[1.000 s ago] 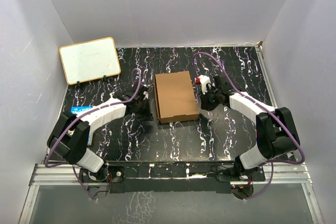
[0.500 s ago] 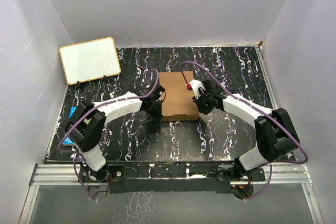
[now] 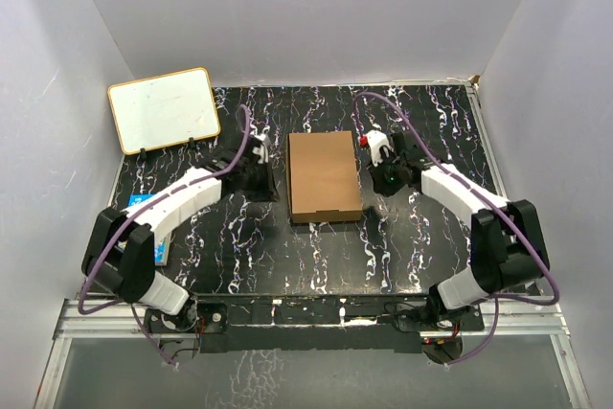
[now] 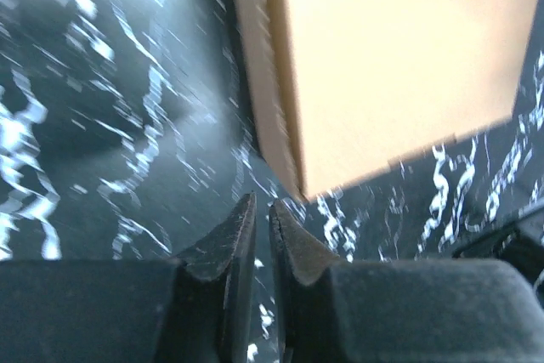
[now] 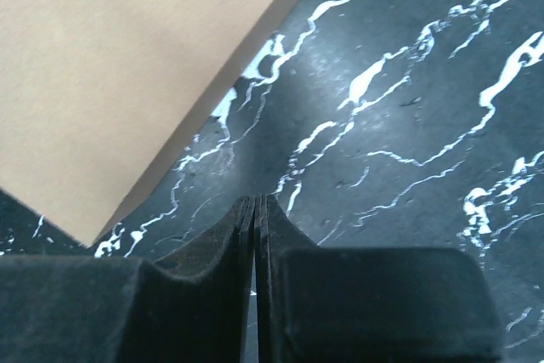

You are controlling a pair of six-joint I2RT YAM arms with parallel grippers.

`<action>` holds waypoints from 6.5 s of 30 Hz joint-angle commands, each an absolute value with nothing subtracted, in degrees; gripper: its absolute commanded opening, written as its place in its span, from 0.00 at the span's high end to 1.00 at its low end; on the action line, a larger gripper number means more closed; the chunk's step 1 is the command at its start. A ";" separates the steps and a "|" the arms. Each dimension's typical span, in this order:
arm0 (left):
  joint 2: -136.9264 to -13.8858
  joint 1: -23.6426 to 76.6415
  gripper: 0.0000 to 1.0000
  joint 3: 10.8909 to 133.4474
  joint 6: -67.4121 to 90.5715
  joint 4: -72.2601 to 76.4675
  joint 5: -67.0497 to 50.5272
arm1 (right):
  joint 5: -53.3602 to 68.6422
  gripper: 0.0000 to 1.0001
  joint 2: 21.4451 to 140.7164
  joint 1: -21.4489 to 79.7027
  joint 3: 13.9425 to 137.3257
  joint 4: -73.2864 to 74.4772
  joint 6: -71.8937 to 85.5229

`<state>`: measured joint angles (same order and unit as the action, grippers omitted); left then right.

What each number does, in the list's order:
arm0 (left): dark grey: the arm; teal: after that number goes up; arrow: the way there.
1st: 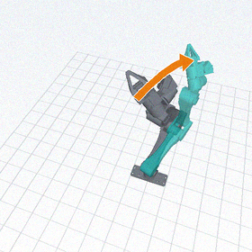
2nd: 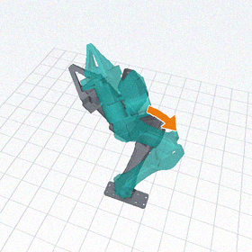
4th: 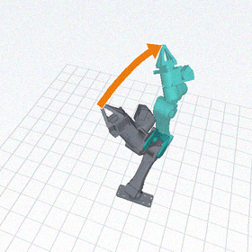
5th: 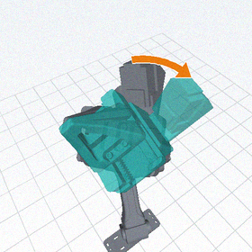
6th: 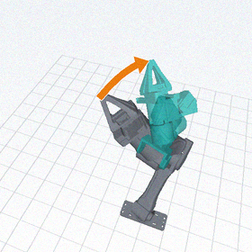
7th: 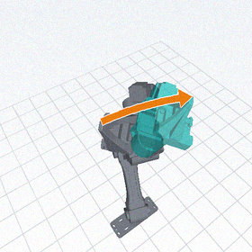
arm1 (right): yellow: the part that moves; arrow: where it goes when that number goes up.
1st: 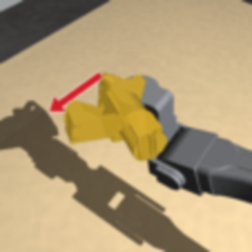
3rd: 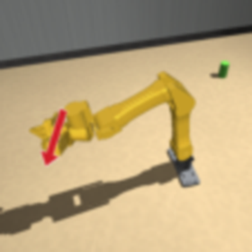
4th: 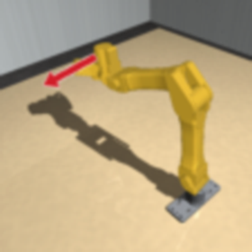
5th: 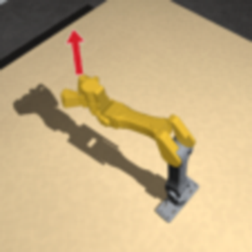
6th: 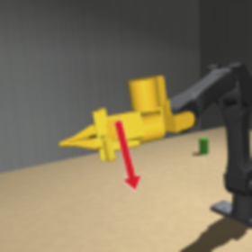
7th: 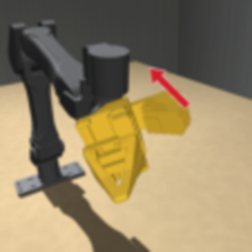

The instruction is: Fold the paper box

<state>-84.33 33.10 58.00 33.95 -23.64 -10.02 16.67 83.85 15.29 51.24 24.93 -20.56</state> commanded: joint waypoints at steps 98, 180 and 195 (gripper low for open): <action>-104.26 19.95 0.91 82.82 15.70 -27.62 -10.01 | 16.49 0.79 115.40 24.21 90.34 28.79 -21.01; -87.01 18.14 0.03 24.48 60.95 51.05 -41.41 | 65.95 0.65 119.44 2.97 57.34 1.99 12.75; -88.41 21.89 0.50 30.05 58.44 44.81 -36.79 | 66.74 0.61 119.28 2.91 58.14 3.43 11.16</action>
